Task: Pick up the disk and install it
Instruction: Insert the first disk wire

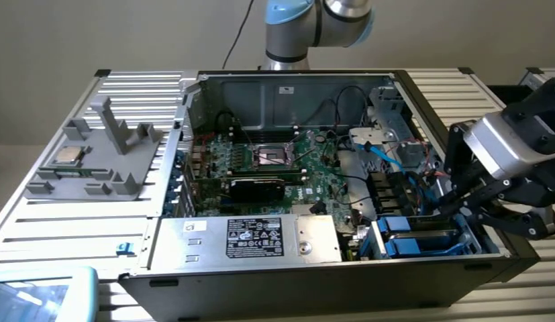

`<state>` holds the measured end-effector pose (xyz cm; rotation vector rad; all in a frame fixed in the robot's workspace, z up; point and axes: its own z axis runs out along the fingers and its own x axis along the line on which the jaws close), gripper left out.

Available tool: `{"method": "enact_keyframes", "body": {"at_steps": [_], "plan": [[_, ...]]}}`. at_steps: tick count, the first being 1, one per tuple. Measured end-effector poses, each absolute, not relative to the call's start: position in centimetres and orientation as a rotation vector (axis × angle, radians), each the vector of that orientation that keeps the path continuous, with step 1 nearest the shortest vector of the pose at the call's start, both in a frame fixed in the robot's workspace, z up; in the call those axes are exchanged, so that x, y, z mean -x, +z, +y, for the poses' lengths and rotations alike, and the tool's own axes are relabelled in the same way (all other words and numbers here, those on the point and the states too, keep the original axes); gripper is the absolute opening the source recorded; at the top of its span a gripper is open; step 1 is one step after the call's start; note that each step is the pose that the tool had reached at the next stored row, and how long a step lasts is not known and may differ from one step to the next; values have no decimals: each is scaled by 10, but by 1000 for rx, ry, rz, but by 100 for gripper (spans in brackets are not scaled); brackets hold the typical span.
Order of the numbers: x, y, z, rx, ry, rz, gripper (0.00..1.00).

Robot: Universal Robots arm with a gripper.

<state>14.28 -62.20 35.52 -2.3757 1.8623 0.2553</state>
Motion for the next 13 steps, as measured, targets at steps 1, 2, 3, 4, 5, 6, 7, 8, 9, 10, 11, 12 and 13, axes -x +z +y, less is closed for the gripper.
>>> {"method": "enact_keyframes", "body": {"at_steps": [1, 2, 3, 4, 5, 6, 7, 8, 9, 10, 11, 12, 13], "plan": [[-143, 356, -620, 2385, 243, 1871, 16], [-143, 356, -617, 2393, 232, 1877, 16], [-143, 356, -615, 2400, 222, 1883, 16], [-143, 356, -612, 2406, 214, 1889, 16], [-143, 356, -610, 2412, 205, 1895, 16], [-143, 356, -607, 2418, 197, 1900, 16], [-143, 356, -604, 2424, 188, 1905, 16], [-143, 356, -601, 2429, 181, 1909, 16], [-143, 357, -599, 2433, 176, 1912, 16], [-143, 357, -598, 2436, 172, 1916, 16], [-143, 357, -597, 2439, 168, 1919, 16], [-143, 357, -597, 2443, 164, 1922, 16], [-143, 357, -596, 2447, 160, 1925, 16]]}}
